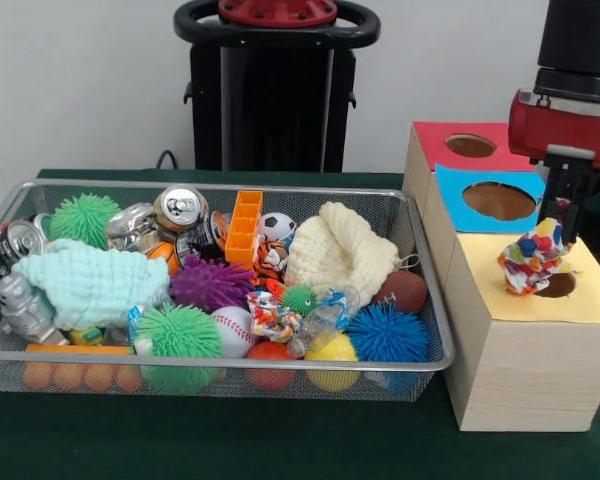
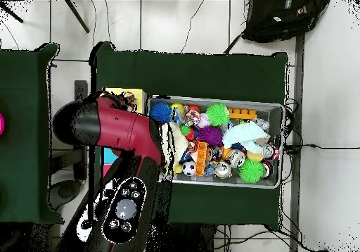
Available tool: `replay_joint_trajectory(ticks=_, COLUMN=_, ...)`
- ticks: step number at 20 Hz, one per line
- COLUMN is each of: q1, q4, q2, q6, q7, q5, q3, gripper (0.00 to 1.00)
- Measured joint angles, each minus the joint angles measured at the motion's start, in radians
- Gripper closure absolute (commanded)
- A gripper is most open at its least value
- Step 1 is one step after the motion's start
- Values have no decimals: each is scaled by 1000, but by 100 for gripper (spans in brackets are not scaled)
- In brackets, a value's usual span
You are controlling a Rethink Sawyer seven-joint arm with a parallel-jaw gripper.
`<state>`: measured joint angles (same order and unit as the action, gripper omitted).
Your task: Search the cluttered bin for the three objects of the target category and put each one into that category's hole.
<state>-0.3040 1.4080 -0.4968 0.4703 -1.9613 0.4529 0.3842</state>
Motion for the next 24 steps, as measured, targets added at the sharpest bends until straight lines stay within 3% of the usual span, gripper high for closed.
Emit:
replay_joint_trajectory(ticks=16, q1=13, q4=53, q2=-11, q6=-4, q7=0, q5=3, q3=-25, gripper=100)
replay_joint_trajectory(ticks=24, q1=32, q4=66, q2=7, q6=-80, q7=0, q5=3, q3=-55, gripper=100)
